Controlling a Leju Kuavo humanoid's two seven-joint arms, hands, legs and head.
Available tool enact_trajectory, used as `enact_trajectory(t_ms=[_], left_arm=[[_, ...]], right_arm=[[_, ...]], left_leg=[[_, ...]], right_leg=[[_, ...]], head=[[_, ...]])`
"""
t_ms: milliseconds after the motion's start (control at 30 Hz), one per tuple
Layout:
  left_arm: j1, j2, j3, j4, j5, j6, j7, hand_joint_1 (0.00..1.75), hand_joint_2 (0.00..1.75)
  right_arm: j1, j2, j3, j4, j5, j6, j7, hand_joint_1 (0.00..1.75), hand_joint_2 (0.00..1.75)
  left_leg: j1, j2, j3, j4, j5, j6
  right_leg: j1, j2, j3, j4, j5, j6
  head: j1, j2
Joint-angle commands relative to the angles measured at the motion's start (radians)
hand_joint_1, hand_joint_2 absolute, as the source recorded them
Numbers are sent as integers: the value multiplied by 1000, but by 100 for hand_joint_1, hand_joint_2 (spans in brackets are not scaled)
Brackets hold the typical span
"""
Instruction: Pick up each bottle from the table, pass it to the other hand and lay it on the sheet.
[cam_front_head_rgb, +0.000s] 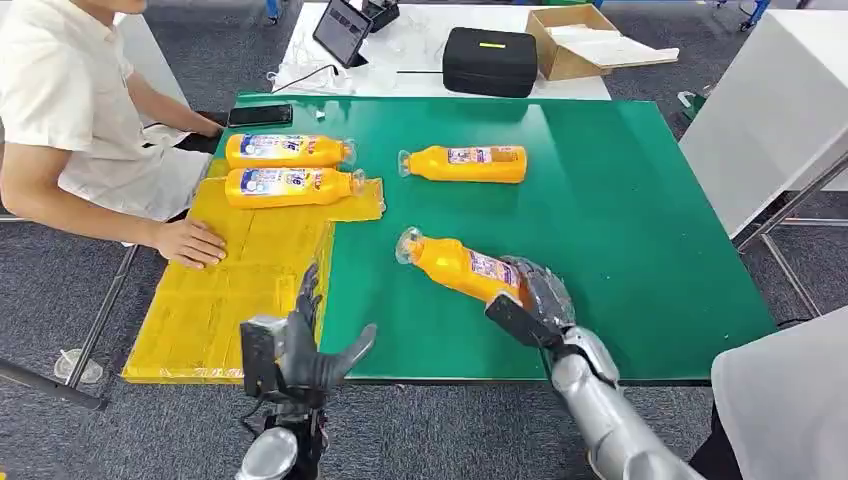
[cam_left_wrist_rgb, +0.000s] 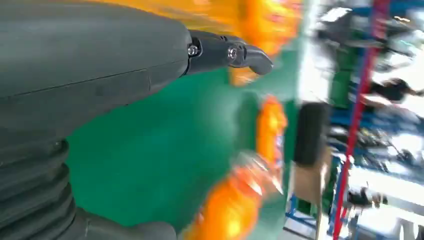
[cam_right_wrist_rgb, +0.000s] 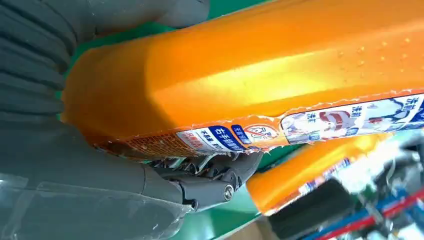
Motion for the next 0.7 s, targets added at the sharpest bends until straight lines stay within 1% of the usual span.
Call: enact_trajectory(t_ms=[33, 100, 200, 300, 400, 433, 500, 533, 667, 700], left_arm=[[51, 69, -22, -10, 239, -199, 85, 0, 175], [45, 67, -22, -22, 256, -214, 83, 0, 175], [42, 65, -21, -26, 258, -215, 84, 0, 175], [39, 66, -24, -28, 264, -226, 85, 0, 175], [20, 65, -36, -28, 253, -272, 67, 0, 175], [11, 63, -38, -28, 263, -336, 55, 0, 175], [4, 60, -30, -29, 257, -370, 43, 0, 175], [3, 58, -26, -29, 256, -373, 44, 0, 175], [3, 58, -26, -29, 256, -373, 44, 0, 175], [4, 60, -28, -32, 254, -388, 45, 0, 175]], right_arm=[[173, 61, 99, -339, -70, -20, -4, 175, 175], [155, 76, 127, -325, -82, -30, -15, 175, 175], [152, 81, 131, -324, -82, -33, -13, 175, 175], [143, 75, 147, -308, -85, -26, -12, 175, 175], [105, 94, 203, -240, -95, 8, -13, 175, 175], [71, 102, 250, -185, -89, 37, -15, 175, 175], [49, 131, 267, -139, -133, 90, -28, 175, 175], [44, 136, 275, -130, -132, 88, -32, 175, 175], [44, 136, 275, -130, -132, 88, -32, 175, 175], [40, 130, 289, -128, -122, 88, -37, 175, 175]], left_leg=[[0, 2, -2, -1, -1, 0], [0, 3, -6, 0, -1, 0], [0, 2, -10, 0, 0, 0], [-1, 1, -9, -1, 0, 0], [-1, 2, -10, 0, 0, 0], [-1, 3, -11, 0, 0, 0], [0, 4, -11, 0, 0, 0], [-1, 5, -10, 0, 0, 0], [0, 0, -13, -1, 1, 0], [-1, 1, -11, -1, 1, 0]], right_leg=[[0, 1, -3, 0, -1, -2], [0, 2, -6, 1, 0, -2], [0, 1, -10, 1, 0, -1], [0, -1, -9, 0, -1, -2], [0, 1, -10, 0, 0, -2], [0, 1, -11, 1, 0, -2], [0, 3, -12, 0, 1, -2], [0, 3, -11, 1, 1, -2], [0, 0, -13, 0, 0, -1], [0, -1, -12, 0, 0, -2]], head=[[0, 0], [0, 0], [0, 0], [0, 0], [0, 0], [0, 0], [0, 0], [0, 0], [0, 0], [0, 0]])
